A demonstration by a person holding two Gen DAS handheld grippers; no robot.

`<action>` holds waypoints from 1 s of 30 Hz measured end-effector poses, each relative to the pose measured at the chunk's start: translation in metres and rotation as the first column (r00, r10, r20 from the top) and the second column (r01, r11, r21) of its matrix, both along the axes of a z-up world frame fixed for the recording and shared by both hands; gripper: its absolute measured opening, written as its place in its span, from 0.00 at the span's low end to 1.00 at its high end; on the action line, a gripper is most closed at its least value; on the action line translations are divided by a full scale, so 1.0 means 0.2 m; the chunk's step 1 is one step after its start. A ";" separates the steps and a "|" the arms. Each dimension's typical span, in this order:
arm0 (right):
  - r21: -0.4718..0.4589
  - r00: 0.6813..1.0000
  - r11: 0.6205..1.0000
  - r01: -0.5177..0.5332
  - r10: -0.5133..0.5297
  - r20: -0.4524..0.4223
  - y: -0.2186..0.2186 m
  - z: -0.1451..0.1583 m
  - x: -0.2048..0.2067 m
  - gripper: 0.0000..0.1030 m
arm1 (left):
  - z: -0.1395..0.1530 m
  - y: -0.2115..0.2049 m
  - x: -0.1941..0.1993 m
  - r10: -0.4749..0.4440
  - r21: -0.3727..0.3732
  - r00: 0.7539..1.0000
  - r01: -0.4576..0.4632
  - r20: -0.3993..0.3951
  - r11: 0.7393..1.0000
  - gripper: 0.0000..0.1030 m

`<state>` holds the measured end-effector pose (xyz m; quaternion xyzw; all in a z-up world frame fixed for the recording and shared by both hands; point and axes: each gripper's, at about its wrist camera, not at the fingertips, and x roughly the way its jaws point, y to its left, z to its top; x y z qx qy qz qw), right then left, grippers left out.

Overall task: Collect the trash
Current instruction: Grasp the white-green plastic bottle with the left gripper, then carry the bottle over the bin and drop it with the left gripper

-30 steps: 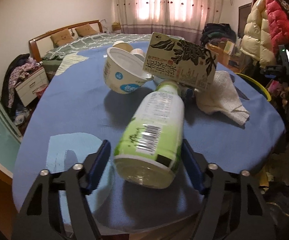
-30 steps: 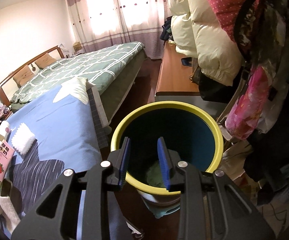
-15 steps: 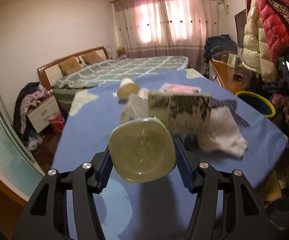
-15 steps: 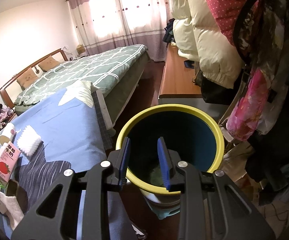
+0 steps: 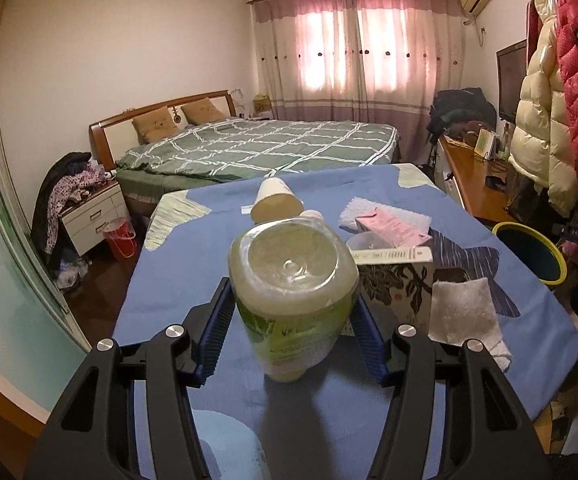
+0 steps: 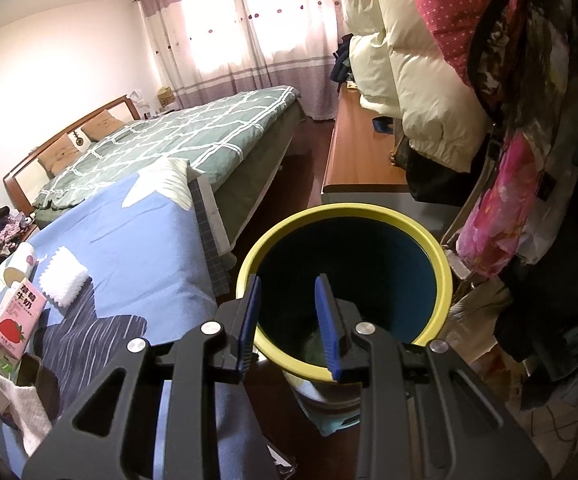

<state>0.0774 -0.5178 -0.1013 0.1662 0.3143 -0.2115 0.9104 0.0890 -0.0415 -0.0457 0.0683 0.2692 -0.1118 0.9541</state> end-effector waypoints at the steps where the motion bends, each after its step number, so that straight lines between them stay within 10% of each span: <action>1: 0.001 1.000 1.000 -0.002 0.002 0.002 0.00 0.00 0.00 0.26 | 0.01 0.00 -0.01 -0.002 0.003 1.000 0.002 0.004 1.000 0.55; 19: 0.048 0.999 0.999 0.018 -0.020 0.044 -0.08 0.00 -0.12 0.26 | 0.40 -0.36 -0.13 -0.192 -0.001 0.980 0.193 0.046 0.981 0.55; 30: 0.057 0.994 0.994 0.091 -0.094 0.053 -0.26 -0.03 -0.24 0.26 | 0.56 -1.02 -0.06 -0.465 -0.055 0.882 0.469 0.072 0.881 0.54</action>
